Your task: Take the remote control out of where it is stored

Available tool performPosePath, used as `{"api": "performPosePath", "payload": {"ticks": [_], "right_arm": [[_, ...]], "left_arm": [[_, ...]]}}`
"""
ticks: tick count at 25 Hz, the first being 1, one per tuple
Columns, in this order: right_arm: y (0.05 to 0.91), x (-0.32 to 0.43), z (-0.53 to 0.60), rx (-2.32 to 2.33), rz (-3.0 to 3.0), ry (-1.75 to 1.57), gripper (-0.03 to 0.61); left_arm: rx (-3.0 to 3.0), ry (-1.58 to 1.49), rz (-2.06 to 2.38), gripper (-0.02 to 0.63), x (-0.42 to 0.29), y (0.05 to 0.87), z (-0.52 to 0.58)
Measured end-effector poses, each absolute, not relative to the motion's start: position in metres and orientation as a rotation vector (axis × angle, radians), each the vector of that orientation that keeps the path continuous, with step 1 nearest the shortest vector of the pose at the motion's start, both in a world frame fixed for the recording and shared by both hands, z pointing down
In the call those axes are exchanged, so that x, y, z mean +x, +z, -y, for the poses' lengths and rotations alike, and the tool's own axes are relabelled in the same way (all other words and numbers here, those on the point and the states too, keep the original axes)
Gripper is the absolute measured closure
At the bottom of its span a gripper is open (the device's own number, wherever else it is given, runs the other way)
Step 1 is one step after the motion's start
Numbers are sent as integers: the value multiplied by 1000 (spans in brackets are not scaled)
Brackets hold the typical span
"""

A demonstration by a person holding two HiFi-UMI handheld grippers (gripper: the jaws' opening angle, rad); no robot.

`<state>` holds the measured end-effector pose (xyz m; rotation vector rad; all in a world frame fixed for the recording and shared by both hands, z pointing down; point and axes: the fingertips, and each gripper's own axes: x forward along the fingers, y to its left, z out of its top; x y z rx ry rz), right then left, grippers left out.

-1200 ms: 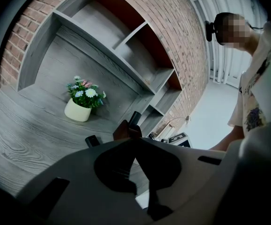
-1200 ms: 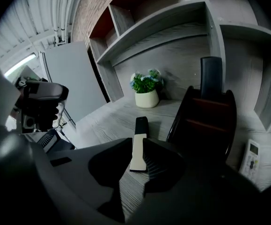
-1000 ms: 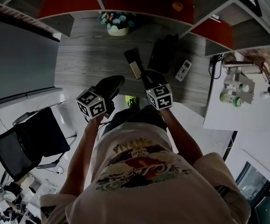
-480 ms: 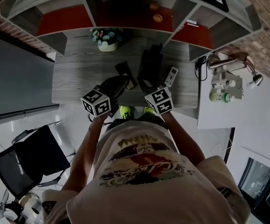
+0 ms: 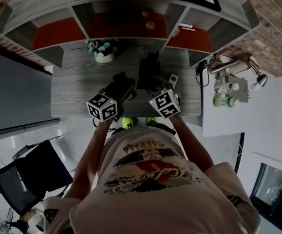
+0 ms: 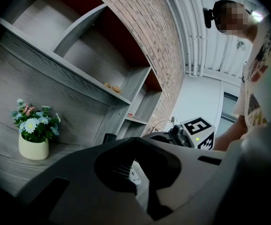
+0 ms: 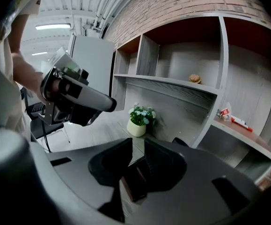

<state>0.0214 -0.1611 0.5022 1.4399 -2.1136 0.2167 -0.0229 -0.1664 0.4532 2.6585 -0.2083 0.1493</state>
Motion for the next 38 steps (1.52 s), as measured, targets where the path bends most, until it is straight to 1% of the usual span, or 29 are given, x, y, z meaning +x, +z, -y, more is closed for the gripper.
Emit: {"api": "performPosePath", "payload": {"ticks": [5, 13, 25, 31, 38], "right_arm": [[501, 50, 177, 1401, 2064, 168, 509], [499, 72, 206, 1324, 2010, 79, 505], [526, 88, 235, 1157, 1872, 16, 361], [538, 83, 245, 1024, 1799, -89, 334], [551, 92, 252, 982, 1712, -60, 325]], "left_arm": [[2665, 163, 252, 608, -14, 451, 173], [2637, 173, 334, 609, -13, 454, 181], [2555, 161, 487, 609, -44, 468, 189], [2513, 173, 529, 609, -57, 479, 184], [2478, 184, 537, 608, -66, 491, 176]]}}
